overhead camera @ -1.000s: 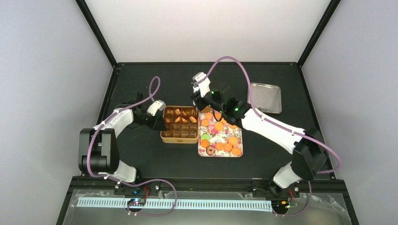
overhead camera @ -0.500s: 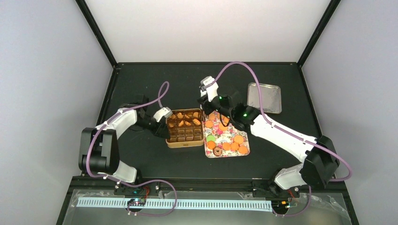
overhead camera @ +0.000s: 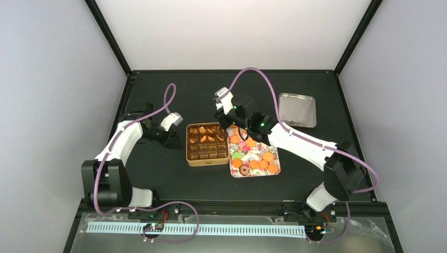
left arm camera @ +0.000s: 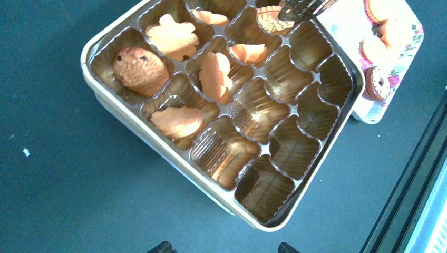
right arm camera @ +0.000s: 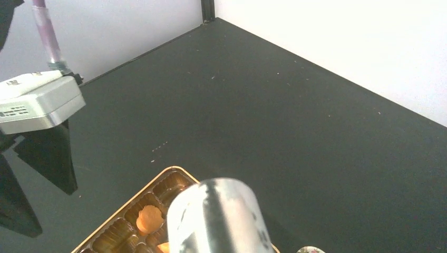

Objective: Pack the cookies
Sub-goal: Pick up the fake cookies from the plate, then place the fake cookies in the empty pocket of the box, then pick up the fake cookies from the plate, then place the fake cookies in the empty pocket of the box.

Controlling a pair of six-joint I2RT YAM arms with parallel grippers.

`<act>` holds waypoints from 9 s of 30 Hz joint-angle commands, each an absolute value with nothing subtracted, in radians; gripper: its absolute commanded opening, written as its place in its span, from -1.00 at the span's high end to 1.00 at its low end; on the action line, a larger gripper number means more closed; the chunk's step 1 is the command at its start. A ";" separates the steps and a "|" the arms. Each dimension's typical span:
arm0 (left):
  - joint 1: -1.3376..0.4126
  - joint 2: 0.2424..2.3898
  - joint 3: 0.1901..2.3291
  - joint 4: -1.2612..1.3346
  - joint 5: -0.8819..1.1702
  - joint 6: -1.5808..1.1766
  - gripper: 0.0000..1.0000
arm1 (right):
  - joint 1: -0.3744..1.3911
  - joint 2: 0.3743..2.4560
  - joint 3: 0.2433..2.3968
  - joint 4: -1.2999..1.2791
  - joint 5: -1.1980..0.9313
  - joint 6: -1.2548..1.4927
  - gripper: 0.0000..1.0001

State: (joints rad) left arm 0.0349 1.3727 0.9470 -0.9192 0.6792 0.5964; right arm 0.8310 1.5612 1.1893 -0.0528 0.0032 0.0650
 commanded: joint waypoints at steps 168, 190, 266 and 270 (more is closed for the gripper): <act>0.440 1.165 0.987 -1.119 0.677 0.778 -0.97 | 0.950 1.187 1.015 -0.182 0.292 0.211 0.45; 0.441 1.100 1.032 -1.200 0.670 0.827 -0.97 | 0.946 0.895 0.654 -0.322 0.392 0.352 0.38; 0.440 1.177 1.063 -1.172 0.676 0.796 -0.97 | 1.000 1.683 1.409 -0.105 0.035 0.172 0.81; 0.441 1.178 1.066 -1.170 0.676 0.791 -0.97 | 1.000 1.686 1.403 -0.103 0.032 0.173 0.61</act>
